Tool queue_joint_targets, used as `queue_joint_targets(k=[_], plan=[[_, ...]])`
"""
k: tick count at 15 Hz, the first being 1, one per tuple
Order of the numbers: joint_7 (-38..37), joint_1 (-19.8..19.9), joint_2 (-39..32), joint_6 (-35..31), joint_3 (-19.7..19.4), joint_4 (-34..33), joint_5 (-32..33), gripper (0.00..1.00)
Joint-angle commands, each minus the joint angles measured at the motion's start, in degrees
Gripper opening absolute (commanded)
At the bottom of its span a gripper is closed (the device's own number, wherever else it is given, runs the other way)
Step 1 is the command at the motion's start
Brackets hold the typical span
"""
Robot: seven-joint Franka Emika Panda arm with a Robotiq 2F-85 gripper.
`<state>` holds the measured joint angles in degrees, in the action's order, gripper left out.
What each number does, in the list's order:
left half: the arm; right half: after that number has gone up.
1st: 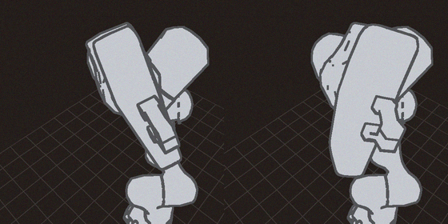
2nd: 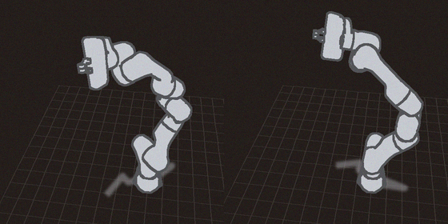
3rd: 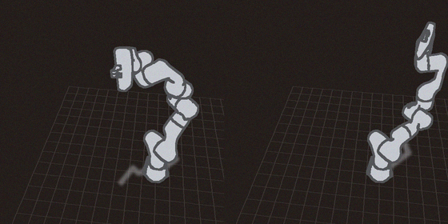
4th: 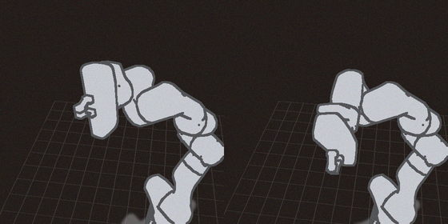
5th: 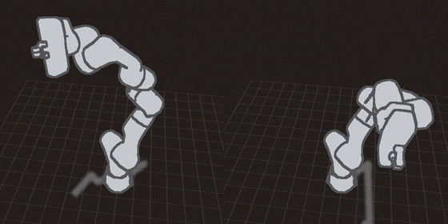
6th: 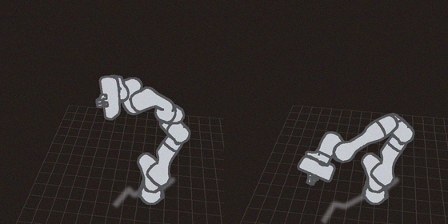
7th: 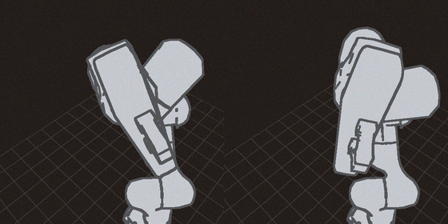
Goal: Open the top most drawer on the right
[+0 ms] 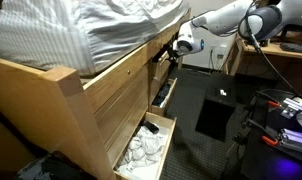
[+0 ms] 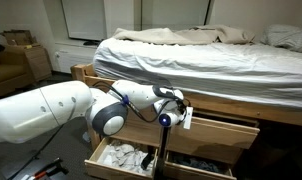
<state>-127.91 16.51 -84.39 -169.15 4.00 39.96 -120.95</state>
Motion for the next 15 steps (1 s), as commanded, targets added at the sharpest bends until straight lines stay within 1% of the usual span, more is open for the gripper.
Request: queue_joint_targets(k=[1,2,4,8,9,10,12,13,14,15], plan=[[-10.7,-1.2,3.6,-1.5,-0.7,6.9,8.7,1.00],[-5.5,0.4,0.2,-0.8,2.3,1.6,7.0,1.00],[-8.8,0.0,0.3,-1.1,2.1,2.3,9.3,1.00],[-9.4,-0.3,0.5,-1.3,1.8,3.2,9.8,1.00],[-13.7,-2.1,0.4,-1.2,-1.5,4.9,11.9,1.00],[-20.4,-2.6,2.3,1.0,-2.4,10.7,18.5,1.00],[-29.7,-3.7,0.2,2.3,-4.6,11.1,26.6,1.00],[-23.3,-1.4,3.2,2.5,-1.1,15.8,24.9,1.00],[-23.2,-1.9,3.0,1.5,-1.8,15.1,25.9,1.00],[-22.0,-1.8,3.2,0.3,-1.6,14.9,25.6,1.00]])
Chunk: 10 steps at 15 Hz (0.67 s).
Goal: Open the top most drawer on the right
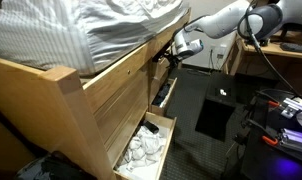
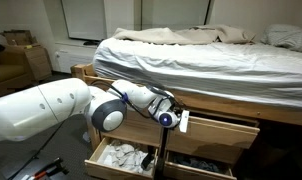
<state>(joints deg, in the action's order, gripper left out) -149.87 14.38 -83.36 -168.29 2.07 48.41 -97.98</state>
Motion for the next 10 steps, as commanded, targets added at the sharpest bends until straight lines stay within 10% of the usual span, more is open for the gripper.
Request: queue_joint_targets(k=[1,10], plan=[[0.2,0.3,2.2,-2.5,0.7,6.2,2.8,1.00],[2.6,-1.9,0.9,-31.8,0.4,-1.2,0.5,1.00]])
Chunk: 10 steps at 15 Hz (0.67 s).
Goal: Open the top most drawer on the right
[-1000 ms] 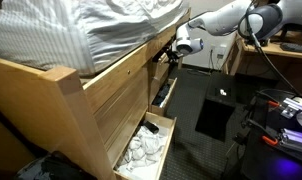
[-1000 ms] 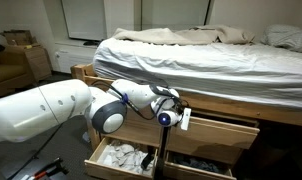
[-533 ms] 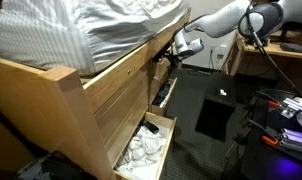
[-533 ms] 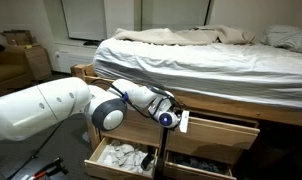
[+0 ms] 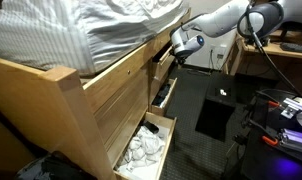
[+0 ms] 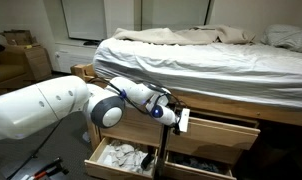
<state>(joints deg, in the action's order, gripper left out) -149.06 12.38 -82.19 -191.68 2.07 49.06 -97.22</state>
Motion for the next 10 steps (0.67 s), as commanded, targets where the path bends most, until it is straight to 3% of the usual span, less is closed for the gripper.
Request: queue_joint_targets(k=[1,2,3,4,7,8,9,10], plan=[[2.0,0.0,-1.1,-12.0,0.3,-3.3,-0.2,1.00],[0.2,-3.4,-1.2,-6.9,-11.5,-3.3,-8.3,1.00],[0.2,-2.9,-1.7,-7.6,-7.8,-5.3,-6.5,1.00],[-0.1,-1.7,-0.2,-6.8,-5.9,-1.8,-4.4,1.00],[-0.1,-2.2,-0.6,-6.6,-7.1,-3.6,-5.2,1.00],[5.1,0.9,0.7,-6.2,-0.8,-2.5,-4.3,1.00],[4.3,1.2,5.3,-0.6,-1.4,5.9,-6.0,1.00],[4.7,2.5,5.8,1.4,0.3,6.9,-5.5,1.00]])
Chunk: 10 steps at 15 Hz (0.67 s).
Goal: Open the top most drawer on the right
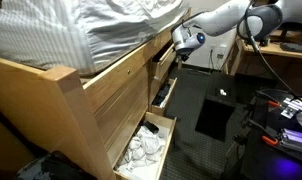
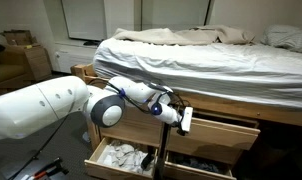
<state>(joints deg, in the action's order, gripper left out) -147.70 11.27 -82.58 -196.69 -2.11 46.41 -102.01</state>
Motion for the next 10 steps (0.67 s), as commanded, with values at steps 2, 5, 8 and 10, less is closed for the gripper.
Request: queue_joint_targets(k=[2,5,8,10], plan=[[2.2,6.2,8.6,12.7,6.2,14.1,1.5,1.00],[-2.3,7.7,9.7,18.9,5.2,15.6,5.9,1.00],[-1.5,9.6,9.3,20.4,6.3,11.3,4.0,1.00],[-1.7,11.1,11.0,22.8,7.3,13.2,3.0,1.00]])
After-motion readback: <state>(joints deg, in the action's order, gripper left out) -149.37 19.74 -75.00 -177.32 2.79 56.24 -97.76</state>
